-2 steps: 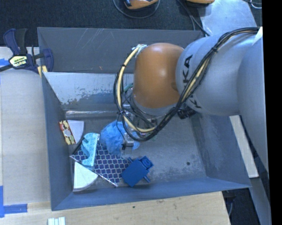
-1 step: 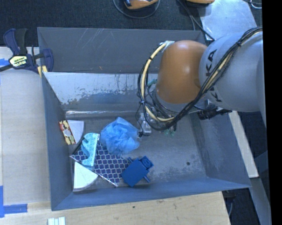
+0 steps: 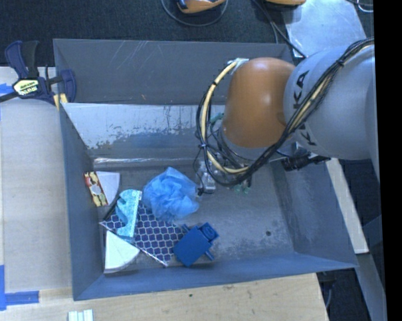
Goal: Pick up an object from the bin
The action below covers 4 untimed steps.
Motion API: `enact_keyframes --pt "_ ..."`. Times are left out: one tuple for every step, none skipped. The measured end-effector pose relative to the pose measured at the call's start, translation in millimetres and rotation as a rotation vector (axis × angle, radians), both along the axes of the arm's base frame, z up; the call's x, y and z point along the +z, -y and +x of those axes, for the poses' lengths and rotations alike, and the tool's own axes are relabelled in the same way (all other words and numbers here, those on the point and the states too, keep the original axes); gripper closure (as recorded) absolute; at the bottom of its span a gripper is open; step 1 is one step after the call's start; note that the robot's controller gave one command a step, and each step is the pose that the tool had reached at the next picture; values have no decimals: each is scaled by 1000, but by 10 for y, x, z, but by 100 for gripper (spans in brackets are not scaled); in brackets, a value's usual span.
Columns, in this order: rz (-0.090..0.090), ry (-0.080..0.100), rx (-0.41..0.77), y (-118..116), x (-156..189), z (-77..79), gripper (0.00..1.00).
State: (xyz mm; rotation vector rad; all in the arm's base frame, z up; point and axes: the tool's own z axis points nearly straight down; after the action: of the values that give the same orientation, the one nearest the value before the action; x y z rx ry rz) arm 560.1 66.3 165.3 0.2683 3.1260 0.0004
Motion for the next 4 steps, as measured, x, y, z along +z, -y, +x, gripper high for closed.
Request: enact_keyframes --pt "-1 -3 83 -297 23 -86 100" --pt "-2 0 326 -488 3 -89 100" --pt "0 2 -158 -374 -79 181 0" --pt "0 1 -172 -352 -96 229 0"
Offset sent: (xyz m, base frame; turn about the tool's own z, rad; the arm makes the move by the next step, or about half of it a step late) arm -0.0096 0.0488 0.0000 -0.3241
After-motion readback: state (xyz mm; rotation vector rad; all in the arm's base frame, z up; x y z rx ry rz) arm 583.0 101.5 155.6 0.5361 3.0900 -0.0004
